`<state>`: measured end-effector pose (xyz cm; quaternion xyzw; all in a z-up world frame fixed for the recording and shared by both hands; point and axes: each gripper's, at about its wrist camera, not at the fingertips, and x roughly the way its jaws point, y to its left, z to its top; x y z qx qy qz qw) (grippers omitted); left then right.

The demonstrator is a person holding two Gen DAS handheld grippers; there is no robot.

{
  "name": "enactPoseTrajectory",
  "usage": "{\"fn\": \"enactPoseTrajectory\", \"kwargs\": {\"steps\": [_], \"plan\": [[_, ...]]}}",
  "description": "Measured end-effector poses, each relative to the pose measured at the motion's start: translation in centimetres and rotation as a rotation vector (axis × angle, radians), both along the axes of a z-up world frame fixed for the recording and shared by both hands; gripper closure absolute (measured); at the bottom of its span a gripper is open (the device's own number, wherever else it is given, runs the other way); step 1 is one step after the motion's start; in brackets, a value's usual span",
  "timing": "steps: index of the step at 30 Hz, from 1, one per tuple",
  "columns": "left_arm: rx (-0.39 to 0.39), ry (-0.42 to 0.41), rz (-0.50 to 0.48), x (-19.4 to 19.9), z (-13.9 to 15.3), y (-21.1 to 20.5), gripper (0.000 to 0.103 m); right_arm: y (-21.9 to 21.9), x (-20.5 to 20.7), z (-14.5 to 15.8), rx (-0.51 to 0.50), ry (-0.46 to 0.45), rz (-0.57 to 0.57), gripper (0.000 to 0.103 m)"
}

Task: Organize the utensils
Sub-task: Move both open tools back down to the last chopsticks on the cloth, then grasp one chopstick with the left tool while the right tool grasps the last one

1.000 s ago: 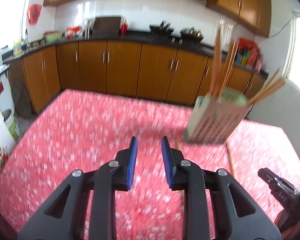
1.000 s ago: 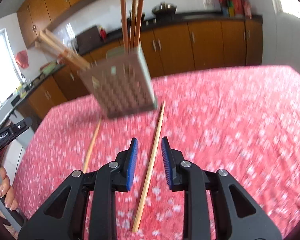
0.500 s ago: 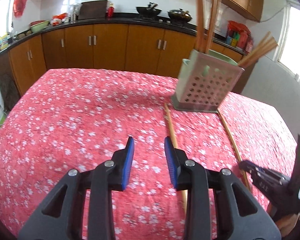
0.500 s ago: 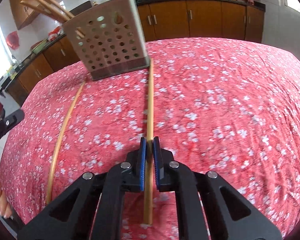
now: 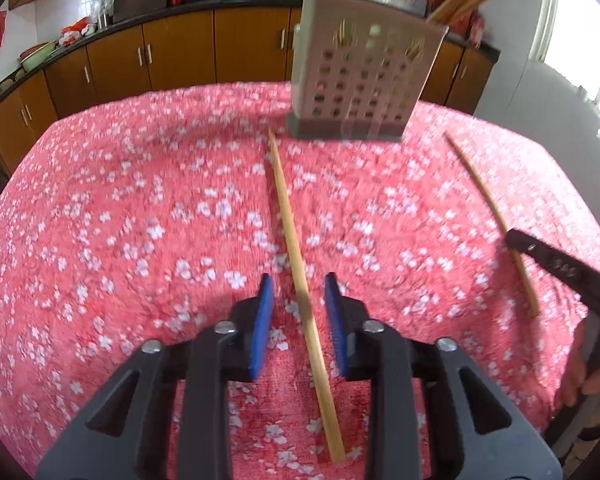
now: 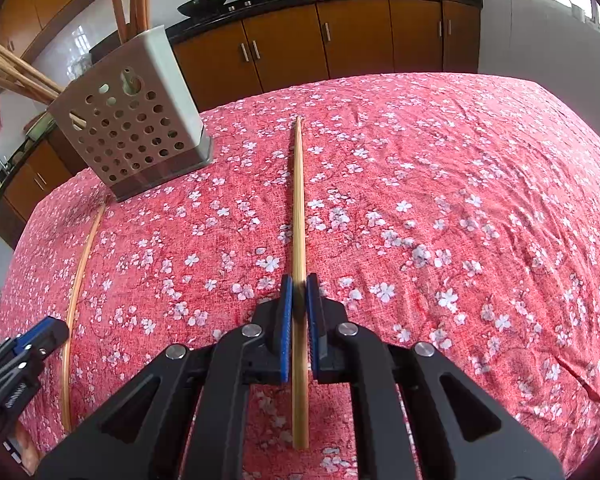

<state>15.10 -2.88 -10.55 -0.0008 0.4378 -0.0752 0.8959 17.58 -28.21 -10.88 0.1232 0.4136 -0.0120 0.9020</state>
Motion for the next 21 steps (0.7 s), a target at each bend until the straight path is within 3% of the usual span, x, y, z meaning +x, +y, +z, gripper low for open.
{"fn": "enactPoseTrajectory", "kwargs": {"steps": [3, 5, 12, 21], "plan": [[0.036, -0.009, 0.011, 0.3, -0.4, -0.1, 0.093, 0.5, -0.1, 0.0, -0.003, -0.004, 0.021, 0.095], [0.03, -0.006, 0.031, 0.9, -0.5, 0.6, 0.095, 0.8, 0.3, 0.0, -0.007, -0.007, 0.037, 0.095], [0.003, 0.001, 0.131, 4.6, -0.4, 4.5, 0.095, 2.0, 2.1, -0.1, -0.028, -0.012, 0.073, 0.095], [0.016, -0.012, 0.15, 8.6, -0.5, 5.9, 0.094, 2.3, 5.1, -0.3, -0.071, -0.012, 0.071, 0.095]]}}
